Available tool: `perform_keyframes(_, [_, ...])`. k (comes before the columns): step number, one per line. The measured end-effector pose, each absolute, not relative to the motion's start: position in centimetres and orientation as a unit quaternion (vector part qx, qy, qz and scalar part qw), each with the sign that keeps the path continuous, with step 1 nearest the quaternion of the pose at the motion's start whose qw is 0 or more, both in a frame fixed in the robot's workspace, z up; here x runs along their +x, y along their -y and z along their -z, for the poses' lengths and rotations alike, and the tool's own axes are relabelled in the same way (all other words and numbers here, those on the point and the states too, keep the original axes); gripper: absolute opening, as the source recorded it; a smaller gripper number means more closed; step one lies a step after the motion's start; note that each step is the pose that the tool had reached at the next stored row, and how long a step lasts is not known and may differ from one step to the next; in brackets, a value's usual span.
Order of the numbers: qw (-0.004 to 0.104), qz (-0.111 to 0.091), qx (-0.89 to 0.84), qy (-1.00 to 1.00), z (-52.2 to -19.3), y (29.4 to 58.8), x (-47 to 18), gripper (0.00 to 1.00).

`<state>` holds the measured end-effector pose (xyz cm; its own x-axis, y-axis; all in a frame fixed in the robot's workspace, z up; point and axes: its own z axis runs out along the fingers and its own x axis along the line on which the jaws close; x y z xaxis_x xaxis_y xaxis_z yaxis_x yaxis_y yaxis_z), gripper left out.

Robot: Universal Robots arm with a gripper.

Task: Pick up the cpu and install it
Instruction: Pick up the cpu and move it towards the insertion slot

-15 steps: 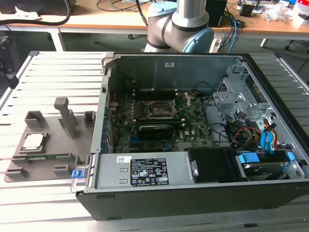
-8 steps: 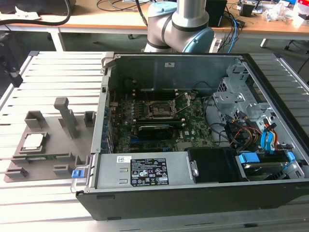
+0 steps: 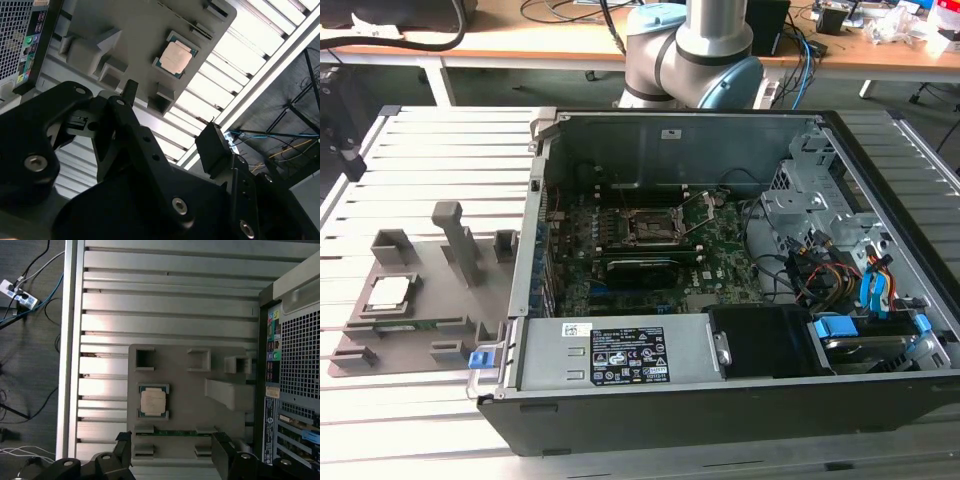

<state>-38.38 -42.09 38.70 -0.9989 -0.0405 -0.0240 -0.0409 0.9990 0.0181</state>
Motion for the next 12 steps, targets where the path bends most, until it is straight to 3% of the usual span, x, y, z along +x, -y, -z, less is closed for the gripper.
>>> perform_keyframes(12, [0.012,-0.009,-0.020,-1.000,-37.0,42.1,-38.4,0.74])
